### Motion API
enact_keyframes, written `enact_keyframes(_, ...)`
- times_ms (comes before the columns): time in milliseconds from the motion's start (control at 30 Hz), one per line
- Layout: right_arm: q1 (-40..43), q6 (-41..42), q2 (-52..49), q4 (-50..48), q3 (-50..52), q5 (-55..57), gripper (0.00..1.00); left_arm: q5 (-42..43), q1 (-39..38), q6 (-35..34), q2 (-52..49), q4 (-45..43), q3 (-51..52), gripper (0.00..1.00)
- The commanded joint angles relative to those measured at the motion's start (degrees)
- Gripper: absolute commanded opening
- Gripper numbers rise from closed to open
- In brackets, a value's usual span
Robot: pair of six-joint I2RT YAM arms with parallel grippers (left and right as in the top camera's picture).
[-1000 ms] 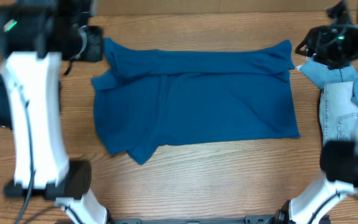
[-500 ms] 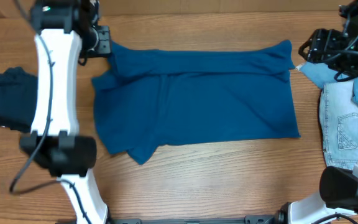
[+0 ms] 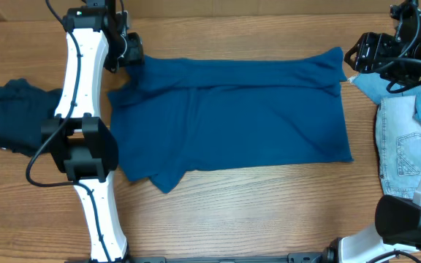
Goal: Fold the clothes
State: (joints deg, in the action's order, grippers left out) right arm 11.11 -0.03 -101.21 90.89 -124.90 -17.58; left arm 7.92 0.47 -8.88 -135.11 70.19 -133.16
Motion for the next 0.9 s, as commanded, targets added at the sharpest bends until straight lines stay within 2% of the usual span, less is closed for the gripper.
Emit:
enact_keyframes(0, -0.1, -0.4, -0.1, -0.4, 0.2, 0.2, 0.8, 2.2, -0.2, -0.6, -4.1, -0.9, 0.0, 0.56)
enact_keyframes(67, -0.1, -0.4, -0.1, -0.5, 0.2, 0.2, 0.79, 2.2, -0.2, -0.6, -4.4, -2.2, 0.0, 0.49)
enact_keyframes(133, -0.1, -0.4, -0.1, -0.6, 0.2, 0.1, 0.79, 2.3, -0.3, -0.6, -4.2, -4.1, -0.1, 0.16)
enact_keyframes(167, -0.1, -0.4, -0.1, -0.6, 0.2, 0.1, 0.79, 2.3, -0.3, -0.6, -3.9, -4.5, -0.1, 0.05)
enact_keyframes(233, -0.1, -0.4, -0.1, -0.5, 0.2, 0.1, 0.79, 2.2, -0.3, 0.1, -3.2, -4.6, -0.9, 0.04)
enact_keyframes(333, -0.1, -0.4, -0.1, -0.4, 0.2, 0.1, 0.78, 2.2, -0.8, 4.7, -0.5, -4.0, -2.8, 0.04)
enact_keyframes(533, -0.1, -0.4, -0.1, -0.5, 0.2, 0.2, 0.78, 1.4, -5.1, 12.0, 1.0, 5.6, -2.1, 0.04)
enact_keyframes(600, -0.1, -0.4, -0.1, -0.5, 0.2, 0.2, 0.78, -1.7, -6.6, 12.1, 1.0, 8.8, -0.6, 0.1)
enact_keyframes(667, -0.1, -0.4, -0.1, -0.5, 0.2, 0.2, 0.78, -3.3, -7.1, 12.1, 1.0, 10.8, 0.8, 0.29)
enact_keyframes(800, -0.1, -0.4, -0.1, -0.6, 0.2, 0.2, 0.78, -5.8, -6.6, 12.1, 1.0, 14.4, 1.2, 0.3)
enact_keyframes(867, -0.1, -0.4, -0.1, -0.6, 0.2, 0.2, 0.78, -6.4, -6.1, 12.1, 1.0, 15.4, 1.2, 0.26)
